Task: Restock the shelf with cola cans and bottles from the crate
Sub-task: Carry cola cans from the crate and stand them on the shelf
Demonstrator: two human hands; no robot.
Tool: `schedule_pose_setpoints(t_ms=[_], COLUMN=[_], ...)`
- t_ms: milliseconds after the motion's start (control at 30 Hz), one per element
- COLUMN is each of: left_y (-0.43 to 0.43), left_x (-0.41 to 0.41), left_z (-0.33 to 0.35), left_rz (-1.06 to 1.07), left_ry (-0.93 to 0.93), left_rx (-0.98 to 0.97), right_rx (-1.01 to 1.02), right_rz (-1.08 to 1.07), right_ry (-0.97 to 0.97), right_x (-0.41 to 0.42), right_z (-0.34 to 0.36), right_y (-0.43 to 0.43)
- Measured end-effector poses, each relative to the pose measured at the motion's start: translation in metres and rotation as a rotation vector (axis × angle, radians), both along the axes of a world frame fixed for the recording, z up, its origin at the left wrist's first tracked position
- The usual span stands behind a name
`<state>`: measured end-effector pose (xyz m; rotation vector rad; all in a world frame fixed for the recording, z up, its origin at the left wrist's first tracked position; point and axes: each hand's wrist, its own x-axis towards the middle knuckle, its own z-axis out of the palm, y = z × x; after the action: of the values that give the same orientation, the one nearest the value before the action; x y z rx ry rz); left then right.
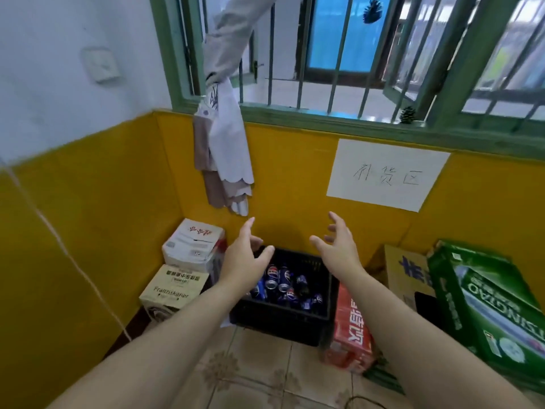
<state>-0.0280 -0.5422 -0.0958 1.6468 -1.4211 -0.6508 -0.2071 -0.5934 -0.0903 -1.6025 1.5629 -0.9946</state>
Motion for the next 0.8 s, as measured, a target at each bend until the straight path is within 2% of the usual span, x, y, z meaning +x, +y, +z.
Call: schedule_pose_setpoints(t_ms=[167,533,800], left_y=[-0.078,-0.258,-0.316], left_x=[0.021,0.07,0.065], left_z=[-0.03,-0.109,-0.253], left_rz=[0.032,-0.112,-0.138], left_ry=[-0.003,-0.042,-0.013], left_rx=[0.091,0.28,0.418], right_rx=[0.08,0.329,0.512], right_rz=[0.013,-0.1,-0.099], right_ry=[0.022,-0.008,0.042], right_x=[0.02,0.052,0.043], right_z=[-0.034,-0.126,-0.276], right_y=[-0.076,-0.225,-0.282])
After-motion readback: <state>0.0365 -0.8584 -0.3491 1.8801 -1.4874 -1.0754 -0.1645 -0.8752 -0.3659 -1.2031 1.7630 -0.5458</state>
